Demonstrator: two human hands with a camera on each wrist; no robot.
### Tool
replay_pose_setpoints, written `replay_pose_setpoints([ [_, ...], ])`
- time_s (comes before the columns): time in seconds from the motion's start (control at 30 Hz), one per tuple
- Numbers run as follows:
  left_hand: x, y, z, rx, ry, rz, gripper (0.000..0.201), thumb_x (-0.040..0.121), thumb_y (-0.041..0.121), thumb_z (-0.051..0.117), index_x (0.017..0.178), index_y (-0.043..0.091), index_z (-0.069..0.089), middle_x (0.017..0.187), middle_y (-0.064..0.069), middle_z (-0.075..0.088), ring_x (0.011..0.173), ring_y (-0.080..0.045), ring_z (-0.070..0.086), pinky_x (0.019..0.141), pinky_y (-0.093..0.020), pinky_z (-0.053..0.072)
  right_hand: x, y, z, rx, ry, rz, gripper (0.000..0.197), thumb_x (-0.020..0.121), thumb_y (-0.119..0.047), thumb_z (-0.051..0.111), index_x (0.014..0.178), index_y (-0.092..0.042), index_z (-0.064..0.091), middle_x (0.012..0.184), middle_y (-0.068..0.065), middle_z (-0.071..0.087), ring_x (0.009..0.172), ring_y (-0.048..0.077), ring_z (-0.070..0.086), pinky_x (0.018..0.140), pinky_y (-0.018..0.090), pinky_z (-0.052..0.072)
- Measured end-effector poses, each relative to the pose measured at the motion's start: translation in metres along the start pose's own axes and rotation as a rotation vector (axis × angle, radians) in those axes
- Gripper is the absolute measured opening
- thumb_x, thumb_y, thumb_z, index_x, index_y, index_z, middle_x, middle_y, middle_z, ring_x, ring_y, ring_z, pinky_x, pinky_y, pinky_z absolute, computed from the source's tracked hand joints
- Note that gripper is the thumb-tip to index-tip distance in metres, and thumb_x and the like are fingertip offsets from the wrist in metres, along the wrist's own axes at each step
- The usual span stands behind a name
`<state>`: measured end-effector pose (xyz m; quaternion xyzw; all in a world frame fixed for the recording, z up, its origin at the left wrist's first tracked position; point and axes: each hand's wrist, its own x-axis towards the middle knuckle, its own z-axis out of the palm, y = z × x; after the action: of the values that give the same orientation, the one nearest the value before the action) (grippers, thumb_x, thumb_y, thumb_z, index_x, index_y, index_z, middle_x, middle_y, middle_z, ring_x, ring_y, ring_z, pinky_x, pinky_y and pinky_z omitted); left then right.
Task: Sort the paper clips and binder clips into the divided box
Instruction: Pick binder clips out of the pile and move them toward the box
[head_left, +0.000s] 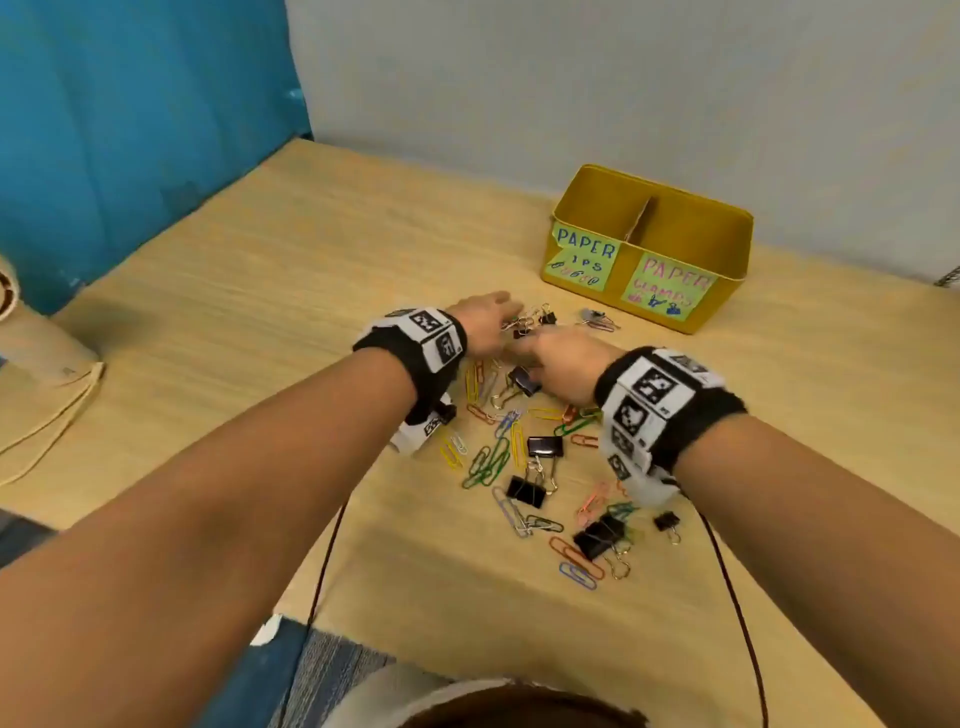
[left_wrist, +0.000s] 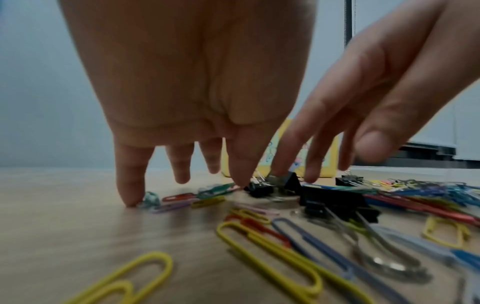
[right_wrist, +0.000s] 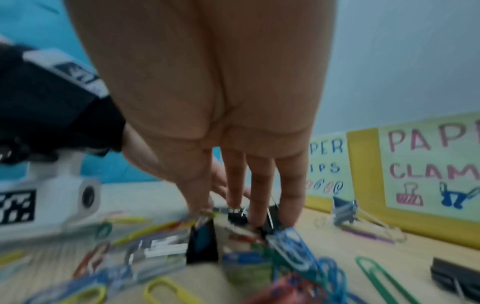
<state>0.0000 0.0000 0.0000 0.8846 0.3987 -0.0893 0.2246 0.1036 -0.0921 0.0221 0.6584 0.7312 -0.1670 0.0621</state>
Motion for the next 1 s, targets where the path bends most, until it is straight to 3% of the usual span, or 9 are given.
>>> replay_pose_setpoints([
  [0.1,-0.003,0.001,-0.001,-0.032,-0.085,0.044,0.059,0.092,0.014,0.047,0.147,0.019,0.026,0.151,-0.008,0.035,0.135,-0.025,0.039,0.112,-0.037,0.033,0.008,0.01,0.009,-0.072,-0.009,-0.105,0.045,0.091,-0.005,0.048,0.131,-0.023,0.055,0.146,0.005,0.037,0.127,0.024,0.048,0.107,0.032,0.04],
  [0.23,-0.019,-0.02,-0.005,-0.032,-0.119,0.073,0.046,0.09,0.006,0.042,0.133,0.02,0.051,0.139,-0.006,0.052,0.124,-0.025,0.051,0.104,-0.035,0.041,0.014,0.035,-0.002,-0.109,-0.035,0.025,0.036,0.092,-0.007,0.05,0.122,-0.021,0.062,0.14,0.002,0.045,0.119,0.023,0.054,0.099,0.035,0.048],
  [0.33,-0.036,-0.033,-0.014,-0.112,-0.036,0.006,0.046,0.09,0.007,0.048,0.133,0.022,0.051,0.134,-0.012,0.05,0.124,-0.029,0.048,0.104,-0.036,0.04,0.029,0.033,-0.016,-0.061,0.04,0.093,0.03,0.092,-0.008,0.051,0.117,-0.02,0.063,0.123,0.004,0.058,0.11,0.023,0.058,0.091,0.032,0.05],
  [0.43,-0.053,-0.038,-0.017,-0.014,-0.084,-0.182,0.051,0.089,0.02,0.05,0.139,0.023,0.04,0.134,-0.017,0.039,0.126,-0.038,0.039,0.106,-0.045,0.038,0.049,0.008,-0.019,0.029,0.063,0.077,0.036,0.092,-0.003,0.047,0.122,-0.018,0.06,0.123,0.008,0.056,0.113,0.025,0.056,0.089,0.029,0.044],
  [0.57,-0.059,-0.035,-0.001,-0.002,-0.09,-0.209,0.046,0.087,0.006,0.04,0.133,0.008,0.039,0.129,-0.018,0.037,0.123,-0.038,0.038,0.103,-0.044,0.038,0.061,-0.021,-0.007,0.023,-0.096,0.075,0.042,0.091,-0.001,0.04,0.129,-0.016,0.052,0.129,0.014,0.046,0.119,0.034,0.048,0.101,0.043,0.044],
  [0.67,-0.066,-0.039,-0.001,-0.141,-0.087,-0.189,0.047,0.084,0.012,0.051,0.131,0.01,0.041,0.128,-0.014,0.04,0.122,-0.032,0.044,0.102,-0.039,0.04,0.053,-0.022,-0.003,0.065,-0.197,0.045,0.031,0.089,-0.008,0.047,0.117,-0.018,0.057,0.124,0.012,0.044,0.118,0.032,0.047,0.099,0.042,0.043],
  [0.77,-0.082,-0.044,-0.002,-0.09,-0.164,-0.21,0.086,0.069,0.041,0.074,0.138,0.018,0.029,0.133,-0.008,0.033,0.127,-0.029,0.034,0.102,-0.039,0.04,0.043,-0.016,-0.005,0.098,-0.256,0.058,0.044,0.086,-0.024,0.057,0.128,-0.027,0.048,0.128,0.009,0.04,0.122,0.031,0.044,0.1,0.041,0.042],
  [0.87,-0.089,-0.031,0.011,0.055,-0.181,-0.217,0.111,0.051,0.054,0.082,0.139,0.019,0.023,0.133,-0.006,0.028,0.127,-0.028,0.028,0.102,-0.042,0.042,0.037,-0.023,-0.003,0.003,-0.264,0.029,0.084,0.068,-0.048,0.074,0.139,-0.031,0.033,0.132,0.008,0.036,0.123,0.03,0.037,0.097,0.043,0.042],
  [1.0,-0.072,-0.02,0.017,-0.092,-0.07,-0.228,0.085,0.066,0.035,0.08,0.134,0.013,0.034,0.131,-0.011,0.037,0.123,-0.031,0.039,0.099,-0.039,0.043,0.043,-0.027,0.004,0.009,-0.151,-0.028,0.06,0.071,-0.032,0.076,0.124,-0.02,0.051,0.123,0.01,0.046,0.113,0.03,0.049,0.091,0.037,0.044],
])
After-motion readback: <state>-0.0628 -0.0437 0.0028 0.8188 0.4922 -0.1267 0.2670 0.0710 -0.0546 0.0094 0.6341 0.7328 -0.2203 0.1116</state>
